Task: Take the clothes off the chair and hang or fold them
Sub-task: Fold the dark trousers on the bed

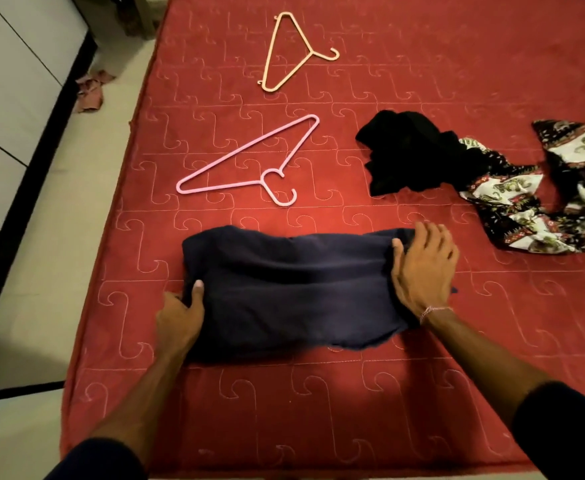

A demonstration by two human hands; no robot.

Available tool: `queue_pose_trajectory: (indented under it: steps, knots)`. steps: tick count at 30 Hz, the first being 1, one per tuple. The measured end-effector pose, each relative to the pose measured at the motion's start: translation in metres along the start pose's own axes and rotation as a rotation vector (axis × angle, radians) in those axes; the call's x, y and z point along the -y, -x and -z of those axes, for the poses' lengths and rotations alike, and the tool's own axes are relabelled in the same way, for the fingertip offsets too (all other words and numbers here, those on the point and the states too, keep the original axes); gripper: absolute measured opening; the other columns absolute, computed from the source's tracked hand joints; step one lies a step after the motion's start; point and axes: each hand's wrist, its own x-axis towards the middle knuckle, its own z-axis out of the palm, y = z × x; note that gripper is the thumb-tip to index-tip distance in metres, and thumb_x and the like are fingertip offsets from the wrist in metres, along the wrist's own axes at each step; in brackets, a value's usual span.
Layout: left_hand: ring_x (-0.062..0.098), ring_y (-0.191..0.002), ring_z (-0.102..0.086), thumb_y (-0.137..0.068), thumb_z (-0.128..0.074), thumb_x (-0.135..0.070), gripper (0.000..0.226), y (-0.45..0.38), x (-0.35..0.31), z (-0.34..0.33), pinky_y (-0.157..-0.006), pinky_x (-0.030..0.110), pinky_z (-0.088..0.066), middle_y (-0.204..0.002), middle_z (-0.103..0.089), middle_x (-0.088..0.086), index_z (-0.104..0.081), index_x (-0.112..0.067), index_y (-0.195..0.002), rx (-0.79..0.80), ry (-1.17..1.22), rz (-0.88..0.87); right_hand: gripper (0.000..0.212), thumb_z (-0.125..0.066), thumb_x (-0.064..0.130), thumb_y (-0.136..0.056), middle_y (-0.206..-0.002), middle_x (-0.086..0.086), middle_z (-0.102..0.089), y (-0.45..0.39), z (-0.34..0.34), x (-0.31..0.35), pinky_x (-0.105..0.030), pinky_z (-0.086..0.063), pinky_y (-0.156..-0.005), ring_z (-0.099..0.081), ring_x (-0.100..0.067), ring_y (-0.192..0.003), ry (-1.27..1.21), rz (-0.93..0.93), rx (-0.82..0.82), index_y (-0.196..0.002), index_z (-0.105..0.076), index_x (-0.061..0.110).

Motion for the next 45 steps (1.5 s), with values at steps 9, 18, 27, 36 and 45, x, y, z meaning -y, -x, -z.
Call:
queue_pose_trajectory:
  steps: [9, 18, 27, 36, 45]
  knots:
    - [0.048, -0.096, -0.061, -0.103, -0.046, -0.038, 0.035, 0.017, 0.016, 0.005, -0.076, 0.043, -0.044, -0.103, -0.067, 0.025, -0.054, -0.005, -0.111, 0.008, -0.026, -0.220, 0.072, -0.025, 0.067, -0.098, -0.167, -0.010, -0.014, 0.059, -0.026, 0.143, -0.064, -0.009, -0.119, -0.009, -0.038, -0.153, -0.037, 0.693, 0.556, -0.158, -0.022, 0.028]
    - [0.046, -0.097, -0.063, -0.098, -0.041, -0.058, 0.060, 0.025, 0.021, 0.008, -0.081, 0.048, -0.050, -0.101, -0.065, 0.028, -0.061, -0.001, -0.100, -0.049, -0.127, -0.028, 0.060, -0.050, 0.033, -0.102, -0.151, -0.010, -0.043, 0.018, -0.021, 0.272, -0.046, -0.040, -0.108, -0.042, -0.031, -0.137, -0.324, 0.704, 0.447, -0.154, -0.031, 0.010]
    - [0.026, -0.073, -0.064, -0.098, -0.042, -0.058, 0.054, 0.026, 0.029, 0.014, -0.060, 0.032, -0.046, -0.079, -0.062, 0.007, -0.060, -0.007, -0.092, -0.011, 0.009, -0.068, 0.031, -0.051, 0.036, -0.103, -0.123, -0.012, -0.060, -0.007, -0.037, 0.349, -0.045, -0.040, -0.093, -0.056, -0.035, -0.115, -0.215, 0.513, 0.534, -0.120, -0.057, 0.011]
    - [0.033, -0.080, -0.066, -0.099, -0.039, -0.059, 0.052, 0.015, 0.032, 0.008, -0.070, 0.040, -0.051, -0.085, -0.067, 0.011, -0.058, -0.012, -0.099, -0.080, -0.158, -0.086, 0.045, -0.049, 0.039, -0.104, -0.144, -0.005, -0.052, 0.039, -0.037, 0.285, -0.048, -0.027, -0.119, -0.042, -0.027, -0.139, -0.394, 0.504, 0.184, -0.142, -0.049, 0.015]
    - [0.046, -0.098, -0.065, -0.104, -0.042, -0.041, 0.042, -0.004, -0.002, -0.006, -0.077, 0.047, -0.046, -0.115, -0.065, 0.020, -0.047, -0.005, -0.123, -0.085, -0.336, -0.152, 0.089, -0.020, 0.089, -0.084, -0.166, -0.018, -0.008, 0.053, -0.046, 0.139, -0.065, 0.003, -0.118, -0.003, -0.047, -0.151, 0.085, 0.224, 0.330, -0.159, -0.016, 0.039]
